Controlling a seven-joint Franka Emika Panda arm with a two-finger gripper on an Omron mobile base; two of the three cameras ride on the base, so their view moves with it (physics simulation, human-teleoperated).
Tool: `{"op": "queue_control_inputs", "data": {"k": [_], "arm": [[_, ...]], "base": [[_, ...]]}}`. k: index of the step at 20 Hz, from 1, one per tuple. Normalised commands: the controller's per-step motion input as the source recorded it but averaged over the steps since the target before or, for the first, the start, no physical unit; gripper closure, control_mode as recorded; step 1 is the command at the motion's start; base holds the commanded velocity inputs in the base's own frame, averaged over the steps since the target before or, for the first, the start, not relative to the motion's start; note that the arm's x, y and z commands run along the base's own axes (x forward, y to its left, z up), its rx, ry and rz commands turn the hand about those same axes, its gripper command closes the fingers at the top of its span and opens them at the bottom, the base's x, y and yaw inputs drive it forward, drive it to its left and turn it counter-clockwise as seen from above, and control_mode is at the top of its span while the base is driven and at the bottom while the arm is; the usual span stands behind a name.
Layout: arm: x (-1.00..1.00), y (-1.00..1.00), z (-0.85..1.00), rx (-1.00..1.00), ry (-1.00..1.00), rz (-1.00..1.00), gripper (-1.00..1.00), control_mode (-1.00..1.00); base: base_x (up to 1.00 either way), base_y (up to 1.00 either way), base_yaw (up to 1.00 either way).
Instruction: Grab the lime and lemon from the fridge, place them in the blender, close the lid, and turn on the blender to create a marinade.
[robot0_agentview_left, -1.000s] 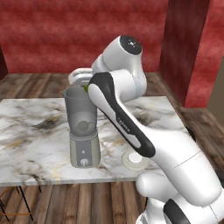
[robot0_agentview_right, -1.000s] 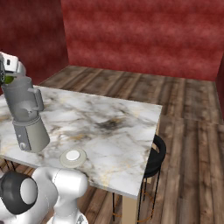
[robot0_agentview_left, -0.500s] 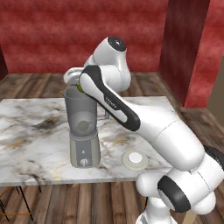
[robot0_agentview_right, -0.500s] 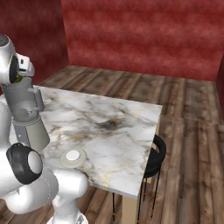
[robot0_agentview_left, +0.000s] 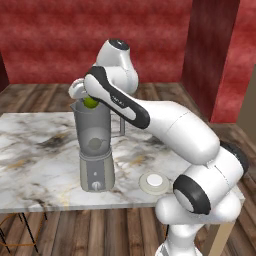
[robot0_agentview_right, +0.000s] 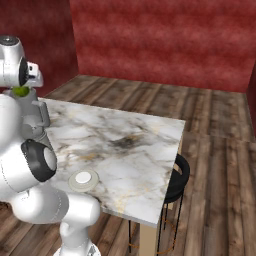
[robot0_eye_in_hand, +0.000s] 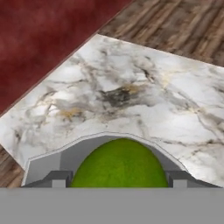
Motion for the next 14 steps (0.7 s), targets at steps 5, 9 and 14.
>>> {"op": "queue_control_inputs", "data": {"k": [5, 9, 14], "arm": [[0.24, 0.25, -0.41, -0.12, 0.06, 0.06, 1.00, -1.00], [0.12, 0.02, -0.43, -0.07, 0.00, 0.05, 1.00, -1.00], [-0.23, -0.20, -0.44, 0.00, -0.05, 0.08, 1.00, -1.00]], "base": [[0.00, 0.00, 0.00], [0.00, 0.00, 0.00], [0.00, 0.00, 0.00]]}}
